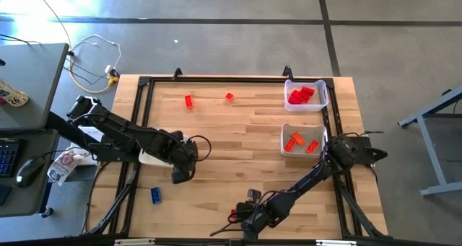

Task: Sort & place blocks by color
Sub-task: Put the red game piece into the transparent bin

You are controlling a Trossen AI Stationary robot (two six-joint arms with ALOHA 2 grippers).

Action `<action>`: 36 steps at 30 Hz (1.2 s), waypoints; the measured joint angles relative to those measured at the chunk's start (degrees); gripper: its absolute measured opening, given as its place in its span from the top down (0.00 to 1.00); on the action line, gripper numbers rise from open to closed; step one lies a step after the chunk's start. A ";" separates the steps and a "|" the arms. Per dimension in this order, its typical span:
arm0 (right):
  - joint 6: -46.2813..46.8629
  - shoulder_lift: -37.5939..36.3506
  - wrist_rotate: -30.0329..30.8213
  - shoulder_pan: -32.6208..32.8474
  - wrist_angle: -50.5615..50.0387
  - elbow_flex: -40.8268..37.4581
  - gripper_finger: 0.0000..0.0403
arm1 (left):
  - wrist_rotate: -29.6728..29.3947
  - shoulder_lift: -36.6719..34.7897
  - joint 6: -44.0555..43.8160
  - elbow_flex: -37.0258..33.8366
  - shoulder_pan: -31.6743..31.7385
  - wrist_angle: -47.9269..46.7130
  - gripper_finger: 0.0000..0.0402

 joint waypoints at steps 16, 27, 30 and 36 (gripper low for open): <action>-15.88 -7.82 7.83 -6.82 -9.59 -0.29 0.72 | 1.85 0.00 5.83 -0.02 7.06 2.53 0.49; -29.23 -12.03 11.23 -12.93 -12.04 -0.22 0.72 | 17.65 0.00 14.38 -0.04 18.54 9.60 0.49; -32.87 -12.97 14.17 -14.18 -11.68 -0.20 0.72 | 23.08 0.00 13.78 -0.04 20.97 13.38 0.49; -37.90 -13.31 18.39 -16.66 -11.90 -0.20 0.72 | 28.61 0.00 9.06 -0.04 23.72 23.71 0.49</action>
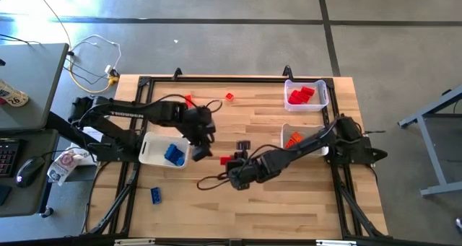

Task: Sort & place blocks by color
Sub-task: Put the red game piece into the transparent bin

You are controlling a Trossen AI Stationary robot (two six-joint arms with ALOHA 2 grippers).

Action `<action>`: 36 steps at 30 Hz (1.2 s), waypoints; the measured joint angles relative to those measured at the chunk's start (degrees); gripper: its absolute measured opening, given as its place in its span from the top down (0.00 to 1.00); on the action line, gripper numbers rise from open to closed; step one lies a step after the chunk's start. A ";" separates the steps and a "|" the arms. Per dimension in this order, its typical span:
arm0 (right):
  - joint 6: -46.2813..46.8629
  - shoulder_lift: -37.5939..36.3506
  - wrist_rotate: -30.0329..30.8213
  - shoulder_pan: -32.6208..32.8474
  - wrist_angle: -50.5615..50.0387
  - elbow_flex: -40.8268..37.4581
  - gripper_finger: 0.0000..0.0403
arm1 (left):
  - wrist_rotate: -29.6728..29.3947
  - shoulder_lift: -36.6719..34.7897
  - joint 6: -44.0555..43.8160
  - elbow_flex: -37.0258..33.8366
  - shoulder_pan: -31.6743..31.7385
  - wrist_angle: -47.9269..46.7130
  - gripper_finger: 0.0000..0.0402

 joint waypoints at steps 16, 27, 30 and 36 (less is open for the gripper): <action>-13.90 -0.45 9.31 -0.64 6.51 0.02 0.72 | 0.93 0.00 -12.76 -0.02 0.59 6.20 0.49; -11.31 -4.69 13.37 -1.03 -4.32 0.02 0.72 | -1.14 0.00 -9.42 -0.02 0.18 6.23 0.49; -8.46 -6.28 13.98 -1.96 -9.62 0.02 0.72 | -5.29 0.00 -6.92 -0.02 -0.10 6.12 0.49; -0.96 -8.50 16.80 -5.62 -21.52 0.02 0.72 | -13.77 0.00 0.18 -0.02 -0.20 6.00 0.49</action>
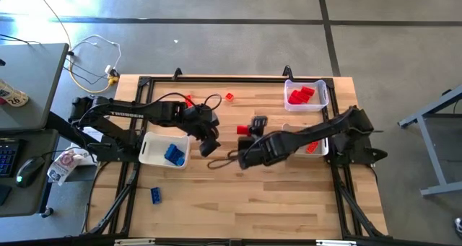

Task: Sort & place blocks by color
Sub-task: Put the red game piece into the transparent bin

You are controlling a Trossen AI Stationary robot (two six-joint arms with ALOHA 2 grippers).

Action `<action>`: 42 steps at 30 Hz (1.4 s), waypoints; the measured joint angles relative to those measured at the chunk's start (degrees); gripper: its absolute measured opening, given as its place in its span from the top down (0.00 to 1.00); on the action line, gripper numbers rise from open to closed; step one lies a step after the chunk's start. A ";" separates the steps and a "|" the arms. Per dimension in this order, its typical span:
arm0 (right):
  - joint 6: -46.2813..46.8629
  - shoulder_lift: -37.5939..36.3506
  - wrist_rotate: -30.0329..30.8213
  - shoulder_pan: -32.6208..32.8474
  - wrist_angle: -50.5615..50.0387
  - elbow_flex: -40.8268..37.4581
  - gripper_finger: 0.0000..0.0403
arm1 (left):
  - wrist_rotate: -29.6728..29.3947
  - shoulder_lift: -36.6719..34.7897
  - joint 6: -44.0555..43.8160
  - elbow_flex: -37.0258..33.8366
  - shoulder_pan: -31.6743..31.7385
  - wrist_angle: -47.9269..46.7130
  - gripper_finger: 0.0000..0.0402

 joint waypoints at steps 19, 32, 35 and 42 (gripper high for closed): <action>13.84 -0.22 -2.40 -23.55 -19.65 0.00 0.72 | -28.04 0.00 17.18 0.00 0.64 -3.40 0.49; 8.60 -0.22 -12.45 -42.94 -25.17 0.00 0.72 | -28.33 0.00 15.73 0.00 4.49 -9.08 0.49; 5.66 -0.21 -17.73 -47.38 -25.16 0.00 0.72 | -28.46 0.00 15.76 0.00 5.76 -9.08 0.49; 1.16 -0.15 -25.71 -56.07 -24.96 0.00 0.72 | -28.48 0.00 17.76 -0.75 10.03 -8.24 0.49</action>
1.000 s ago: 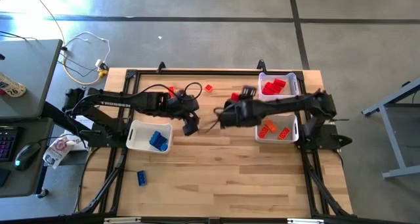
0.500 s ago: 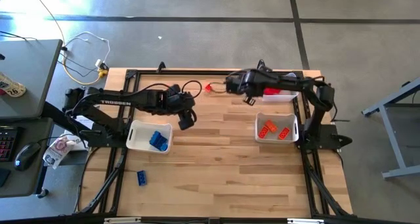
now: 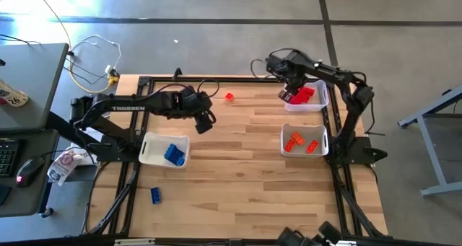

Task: Sort & place blocks by color
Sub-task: Put the red game piece into the transparent bin

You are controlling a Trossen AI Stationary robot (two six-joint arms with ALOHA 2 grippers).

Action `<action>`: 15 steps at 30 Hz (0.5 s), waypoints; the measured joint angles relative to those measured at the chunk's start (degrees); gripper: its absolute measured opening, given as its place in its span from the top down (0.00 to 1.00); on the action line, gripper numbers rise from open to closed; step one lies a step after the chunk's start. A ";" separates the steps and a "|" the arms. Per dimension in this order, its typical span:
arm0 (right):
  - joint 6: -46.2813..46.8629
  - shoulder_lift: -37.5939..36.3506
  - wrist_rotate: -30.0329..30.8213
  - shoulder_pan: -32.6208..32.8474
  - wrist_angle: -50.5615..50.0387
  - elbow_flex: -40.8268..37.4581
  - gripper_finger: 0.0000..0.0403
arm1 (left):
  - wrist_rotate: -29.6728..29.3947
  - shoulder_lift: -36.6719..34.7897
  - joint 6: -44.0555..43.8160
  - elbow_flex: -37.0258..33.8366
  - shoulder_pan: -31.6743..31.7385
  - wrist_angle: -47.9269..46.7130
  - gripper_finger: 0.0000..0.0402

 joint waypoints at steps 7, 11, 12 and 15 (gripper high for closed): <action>-0.26 0.00 -5.27 -6.61 0.00 0.00 0.72 | 0.00 0.00 1.46 -3.64 7.51 8.79 0.49; -0.26 0.00 -7.22 -8.96 0.02 0.00 0.72 | 0.02 0.00 1.56 -4.34 11.68 9.67 0.49; -0.41 0.00 -8.38 -9.42 0.02 0.00 0.72 | 0.02 0.00 0.69 -4.34 12.65 9.96 0.49; -1.74 0.02 -10.77 -10.43 0.30 0.00 0.72 | 0.66 0.00 -2.82 -4.34 15.06 11.25 0.49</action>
